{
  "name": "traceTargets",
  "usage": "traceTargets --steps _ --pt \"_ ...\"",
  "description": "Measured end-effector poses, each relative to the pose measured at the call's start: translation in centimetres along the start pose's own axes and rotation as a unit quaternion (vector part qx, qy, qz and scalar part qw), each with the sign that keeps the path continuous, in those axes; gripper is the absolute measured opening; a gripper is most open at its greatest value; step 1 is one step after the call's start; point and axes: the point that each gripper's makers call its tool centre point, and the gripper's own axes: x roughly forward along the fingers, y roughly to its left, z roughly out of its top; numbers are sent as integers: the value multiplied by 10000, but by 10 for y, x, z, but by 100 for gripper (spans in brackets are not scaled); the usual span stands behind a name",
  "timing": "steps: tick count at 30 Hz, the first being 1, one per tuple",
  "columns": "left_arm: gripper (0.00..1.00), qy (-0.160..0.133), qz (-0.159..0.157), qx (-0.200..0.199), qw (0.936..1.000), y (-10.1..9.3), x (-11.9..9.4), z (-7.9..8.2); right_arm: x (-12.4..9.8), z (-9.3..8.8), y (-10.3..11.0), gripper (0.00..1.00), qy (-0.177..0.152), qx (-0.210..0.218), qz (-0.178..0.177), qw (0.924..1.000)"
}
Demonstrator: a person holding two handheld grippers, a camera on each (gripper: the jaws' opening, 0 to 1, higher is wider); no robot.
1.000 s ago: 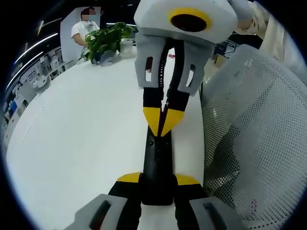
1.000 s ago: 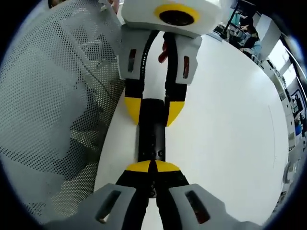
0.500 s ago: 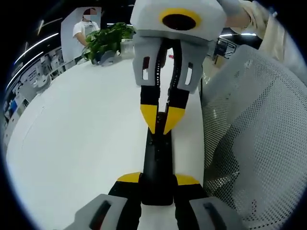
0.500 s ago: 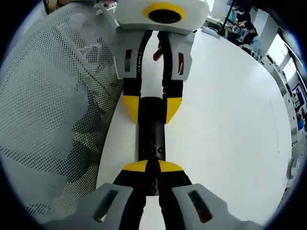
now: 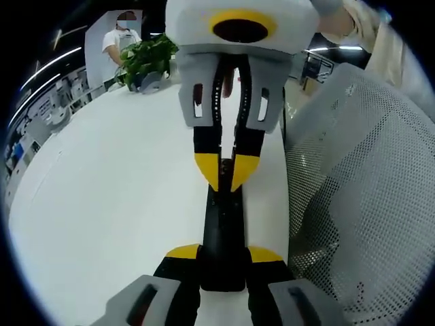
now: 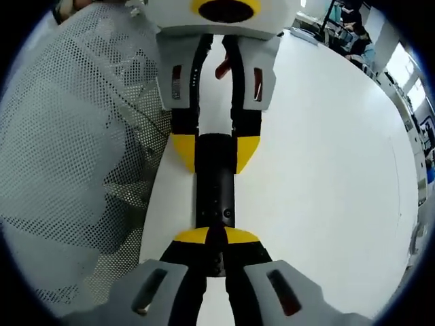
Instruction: Press the specified remote control buttons in sequence, fully releasing each button before pressing the next.
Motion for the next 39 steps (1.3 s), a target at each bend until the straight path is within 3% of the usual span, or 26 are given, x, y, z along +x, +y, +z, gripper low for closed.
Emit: traceTargets --steps 9,12,14,16,19,29,39 --pt "25 -11 15 -15 10000 0 0 0 -3 -1 1 5 -465 260 3 9986" --pt "25 -15 22 -23 10000 0 0 0 -4 0 6 11 -567 353 163 9976" --pt "25 -17 18 -25 10000 0 0 0 -4 0 5 9 -537 312 87 9980" --pt "25 -20 16 -29 10000 0 0 0 -4 -4 0 7 -378 -104 -89 9992" --pt "25 -20 7 -19 10000 1 0 0 -4 -3 1 7 -425 79 -24 9991" --pt "25 -23 5 -7 10000 1 0 0 -4 -3 2 8 -285 -168 -64 9994" --pt "25 -14 -16 29 10000 0 0 1 0 -2 3 8 247 -555 -7 9982"
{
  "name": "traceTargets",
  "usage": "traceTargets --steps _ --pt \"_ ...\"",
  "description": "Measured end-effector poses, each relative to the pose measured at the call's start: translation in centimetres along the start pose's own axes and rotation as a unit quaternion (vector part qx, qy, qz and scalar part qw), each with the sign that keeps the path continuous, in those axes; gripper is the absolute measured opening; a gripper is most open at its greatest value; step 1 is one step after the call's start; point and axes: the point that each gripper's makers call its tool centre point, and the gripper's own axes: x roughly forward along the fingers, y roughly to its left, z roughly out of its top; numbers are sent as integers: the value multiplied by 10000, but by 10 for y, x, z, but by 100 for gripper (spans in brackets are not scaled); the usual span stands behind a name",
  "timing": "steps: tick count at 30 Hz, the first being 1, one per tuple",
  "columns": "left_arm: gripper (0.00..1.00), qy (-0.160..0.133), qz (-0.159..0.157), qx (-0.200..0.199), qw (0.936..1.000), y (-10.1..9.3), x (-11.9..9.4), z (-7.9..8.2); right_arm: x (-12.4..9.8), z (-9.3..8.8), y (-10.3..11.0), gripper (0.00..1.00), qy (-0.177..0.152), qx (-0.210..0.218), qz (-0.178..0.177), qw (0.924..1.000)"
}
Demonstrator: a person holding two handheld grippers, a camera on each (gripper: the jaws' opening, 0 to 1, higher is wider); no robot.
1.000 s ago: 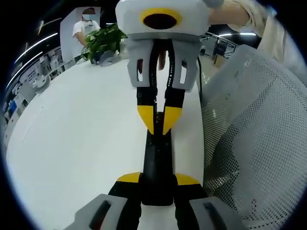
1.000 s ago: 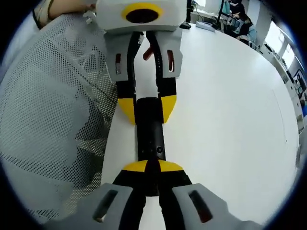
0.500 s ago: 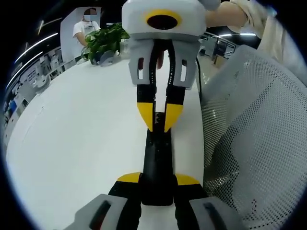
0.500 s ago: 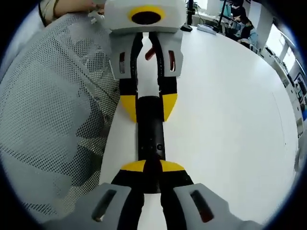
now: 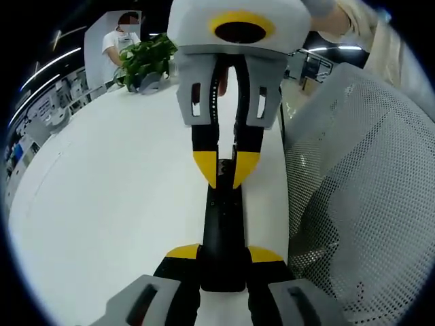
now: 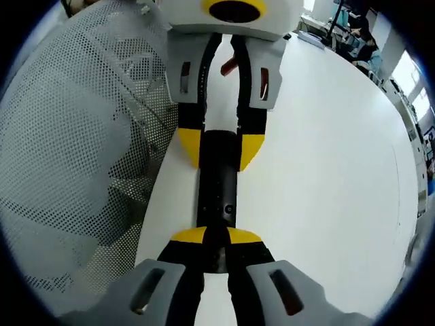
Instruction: Press the specified remote control buttons in sequence, fully releasing each button before pressing the next.
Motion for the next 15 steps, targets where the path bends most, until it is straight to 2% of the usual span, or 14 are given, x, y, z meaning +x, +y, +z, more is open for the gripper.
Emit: traceTargets --steps 3,6,10,15 --pt "25 -1 2 -3 10000 0 0 0 -1 -2 -1 8 -55 144 -9 9999" --pt "25 1 11 -3 10000 0 0 0 -3 -3 -2 8 -411 498 -18 9979" --pt "25 -6 22 -12 10000 0 0 0 -4 -4 -1 8 -606 492 -65 9969" --pt "25 -23 14 -26 10000 0 1 1 -4 -6 0 10 -599 474 -42 9971"
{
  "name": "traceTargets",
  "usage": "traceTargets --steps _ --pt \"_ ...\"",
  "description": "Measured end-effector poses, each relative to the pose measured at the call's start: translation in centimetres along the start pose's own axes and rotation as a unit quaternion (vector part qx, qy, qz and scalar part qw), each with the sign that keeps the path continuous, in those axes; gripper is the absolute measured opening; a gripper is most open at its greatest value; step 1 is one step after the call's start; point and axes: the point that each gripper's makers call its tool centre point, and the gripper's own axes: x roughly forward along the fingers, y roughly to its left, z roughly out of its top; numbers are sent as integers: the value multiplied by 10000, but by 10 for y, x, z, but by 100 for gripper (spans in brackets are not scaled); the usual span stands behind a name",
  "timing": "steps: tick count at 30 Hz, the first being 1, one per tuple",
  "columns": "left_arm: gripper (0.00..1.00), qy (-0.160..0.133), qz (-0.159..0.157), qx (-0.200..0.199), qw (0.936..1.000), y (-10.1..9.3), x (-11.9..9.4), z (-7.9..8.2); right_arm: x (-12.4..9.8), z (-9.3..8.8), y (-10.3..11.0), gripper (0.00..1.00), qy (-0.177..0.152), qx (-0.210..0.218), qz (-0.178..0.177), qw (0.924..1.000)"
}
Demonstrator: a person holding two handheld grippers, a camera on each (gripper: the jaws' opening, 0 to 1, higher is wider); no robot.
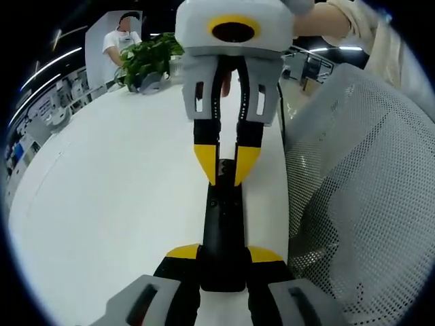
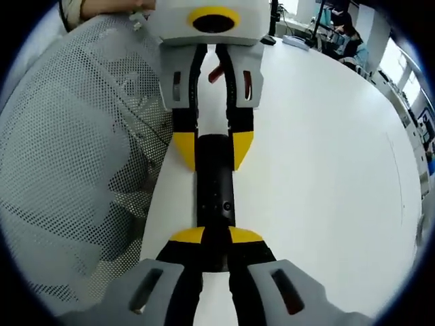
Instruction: Press the specified remote control buttons in sequence, fully releasing each button before pressing the next.
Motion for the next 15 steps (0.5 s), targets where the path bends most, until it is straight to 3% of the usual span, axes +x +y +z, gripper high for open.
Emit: traceTargets --steps 8,15 --pt "25 -11 -10 22 10000 0 0 0 -1 -5 1 13 48 50 6 10000" --pt "25 -2 -17 49 10000 0 0 0 1 -3 1 13 344 -125 -51 9993"
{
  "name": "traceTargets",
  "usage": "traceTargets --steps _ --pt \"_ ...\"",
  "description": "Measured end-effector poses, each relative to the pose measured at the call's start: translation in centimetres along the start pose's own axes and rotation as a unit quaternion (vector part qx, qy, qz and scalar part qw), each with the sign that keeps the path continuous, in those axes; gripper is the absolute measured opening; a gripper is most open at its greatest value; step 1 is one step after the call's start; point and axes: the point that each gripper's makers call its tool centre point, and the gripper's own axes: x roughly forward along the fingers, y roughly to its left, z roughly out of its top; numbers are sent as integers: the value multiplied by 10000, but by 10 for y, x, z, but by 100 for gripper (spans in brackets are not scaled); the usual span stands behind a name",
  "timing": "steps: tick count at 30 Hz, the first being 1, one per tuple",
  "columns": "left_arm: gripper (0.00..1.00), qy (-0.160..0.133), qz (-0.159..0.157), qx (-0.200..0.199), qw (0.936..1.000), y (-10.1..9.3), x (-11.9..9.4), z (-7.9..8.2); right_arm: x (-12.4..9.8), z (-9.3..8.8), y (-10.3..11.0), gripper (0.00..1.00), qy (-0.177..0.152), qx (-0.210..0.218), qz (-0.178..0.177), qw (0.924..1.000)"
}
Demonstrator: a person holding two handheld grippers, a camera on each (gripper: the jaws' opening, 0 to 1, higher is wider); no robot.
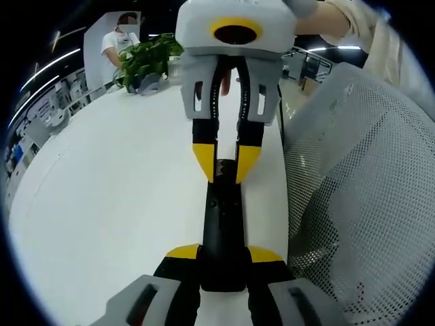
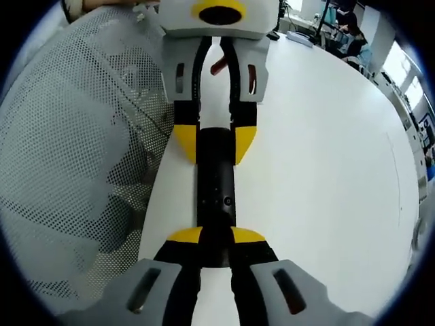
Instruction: Press the specified remote control buttons in sequence, fully releasing each button before pressing the next.
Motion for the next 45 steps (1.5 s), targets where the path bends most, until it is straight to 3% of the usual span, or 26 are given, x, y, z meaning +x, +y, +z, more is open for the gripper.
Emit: traceTargets --steps 8,11,15,33,45 --pt "25 15 2 22 10000 0 0 0 0 -1 0 12 194 33 1 9998" --pt "25 22 14 30 10000 0 0 0 -2 -2 0 12 15 255 -29 9997" --pt "25 36 32 49 10000 -1 0 0 -2 -3 1 12 -167 207 -124 9996" --pt "25 9 26 24 10000 0 0 0 -3 -5 0 11 -189 191 -180 9995" --pt "25 -14 -8 -4 10000 -1 0 0 -1 -4 0 11 106 239 -157 9995"
